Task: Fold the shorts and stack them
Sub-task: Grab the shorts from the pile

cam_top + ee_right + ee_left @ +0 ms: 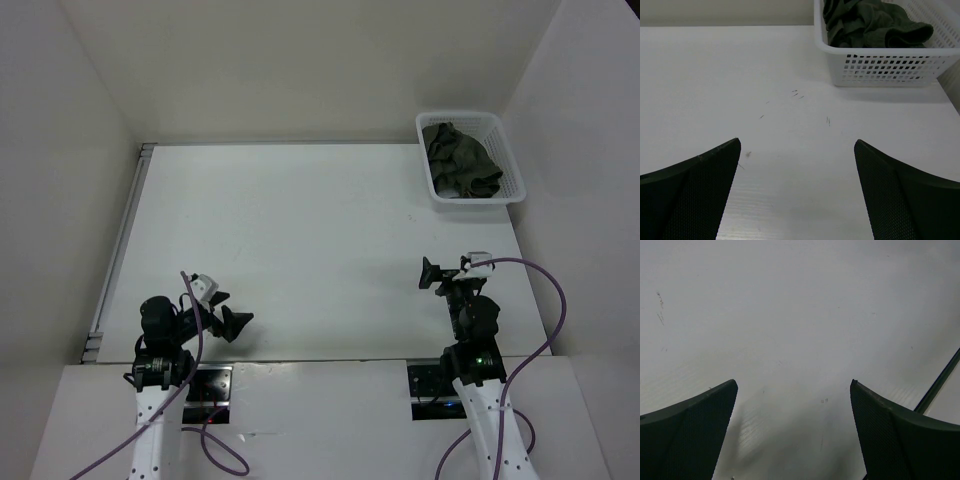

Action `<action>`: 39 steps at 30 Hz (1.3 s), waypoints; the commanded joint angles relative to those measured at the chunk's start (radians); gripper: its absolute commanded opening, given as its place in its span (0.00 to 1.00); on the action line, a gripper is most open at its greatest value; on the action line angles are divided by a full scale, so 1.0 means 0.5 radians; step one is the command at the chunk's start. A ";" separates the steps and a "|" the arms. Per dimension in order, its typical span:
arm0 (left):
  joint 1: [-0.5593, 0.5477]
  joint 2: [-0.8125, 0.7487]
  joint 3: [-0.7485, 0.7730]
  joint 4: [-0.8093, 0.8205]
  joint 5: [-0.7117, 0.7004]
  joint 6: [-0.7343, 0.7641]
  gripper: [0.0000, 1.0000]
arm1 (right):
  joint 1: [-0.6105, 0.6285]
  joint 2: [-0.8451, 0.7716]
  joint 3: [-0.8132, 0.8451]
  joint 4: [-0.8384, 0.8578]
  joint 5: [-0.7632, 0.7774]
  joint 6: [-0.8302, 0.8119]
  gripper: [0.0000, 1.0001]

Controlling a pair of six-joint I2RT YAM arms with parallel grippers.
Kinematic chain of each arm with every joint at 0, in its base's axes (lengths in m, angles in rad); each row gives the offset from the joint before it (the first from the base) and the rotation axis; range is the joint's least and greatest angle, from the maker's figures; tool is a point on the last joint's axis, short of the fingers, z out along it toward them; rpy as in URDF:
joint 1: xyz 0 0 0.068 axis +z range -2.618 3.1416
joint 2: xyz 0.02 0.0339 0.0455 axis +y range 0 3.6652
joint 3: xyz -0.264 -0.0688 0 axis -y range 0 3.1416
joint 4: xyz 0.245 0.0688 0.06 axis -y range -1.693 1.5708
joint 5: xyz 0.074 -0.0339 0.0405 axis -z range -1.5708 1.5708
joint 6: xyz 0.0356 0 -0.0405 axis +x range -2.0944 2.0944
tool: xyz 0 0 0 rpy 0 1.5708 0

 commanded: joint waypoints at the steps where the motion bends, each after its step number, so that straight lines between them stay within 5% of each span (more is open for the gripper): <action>1: 0.006 -0.029 0.046 -0.050 0.029 0.008 1.00 | 0.015 -0.029 -0.090 0.055 0.037 0.029 0.98; 15: 0.006 -0.029 0.064 0.002 0.164 0.008 1.00 | 0.015 -0.029 -0.090 0.055 0.147 0.106 0.98; 22: 0.006 -0.029 0.058 0.797 -0.728 0.008 1.00 | 0.015 -0.029 -0.090 0.058 0.037 0.011 0.98; 30: 0.006 -0.029 0.058 0.932 -0.903 0.008 1.00 | 0.015 -0.029 -0.090 0.352 0.071 0.024 0.98; 34: 0.048 -0.029 0.058 1.000 -1.003 0.008 1.00 | 0.015 -0.029 -0.063 0.755 -0.076 0.259 0.98; 39: 0.049 -0.029 0.095 1.000 -0.671 0.008 1.00 | 0.015 -0.029 0.280 0.182 -0.621 0.937 0.98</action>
